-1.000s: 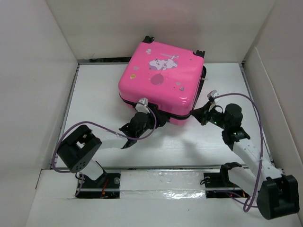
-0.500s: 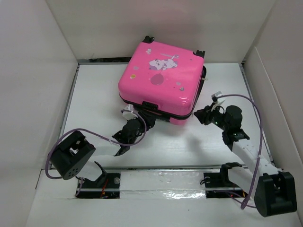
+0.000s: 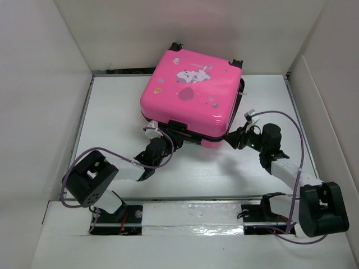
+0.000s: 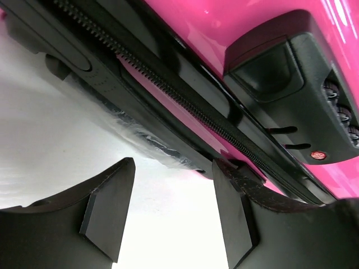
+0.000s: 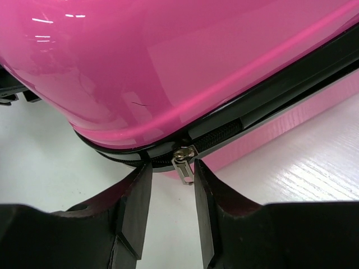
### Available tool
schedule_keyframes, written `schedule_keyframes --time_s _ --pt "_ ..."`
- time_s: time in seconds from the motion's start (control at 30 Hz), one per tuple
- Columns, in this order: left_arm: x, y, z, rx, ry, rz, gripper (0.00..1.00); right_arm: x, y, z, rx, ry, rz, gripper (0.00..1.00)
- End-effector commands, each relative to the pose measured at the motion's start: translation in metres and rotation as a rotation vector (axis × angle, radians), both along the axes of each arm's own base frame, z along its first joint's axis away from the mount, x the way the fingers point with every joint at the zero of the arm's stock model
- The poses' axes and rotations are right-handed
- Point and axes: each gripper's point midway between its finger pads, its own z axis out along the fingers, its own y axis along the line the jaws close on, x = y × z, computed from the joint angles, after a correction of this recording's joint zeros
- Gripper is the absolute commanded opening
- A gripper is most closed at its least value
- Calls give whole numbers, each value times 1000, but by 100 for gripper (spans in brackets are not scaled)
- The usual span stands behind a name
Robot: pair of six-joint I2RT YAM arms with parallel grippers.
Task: Pack the luggage
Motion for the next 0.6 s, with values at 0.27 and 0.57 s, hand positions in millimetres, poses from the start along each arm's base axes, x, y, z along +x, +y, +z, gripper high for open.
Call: schedule_keyframes --time_s 0.27,0.57 --pt "17 -18 26 -52 -74 -31 54 17 -2 15 6 -99 -10 44" --pt "18 -28 30 -74 -93 -71 39 14 0 14 24 -97 -2 9"
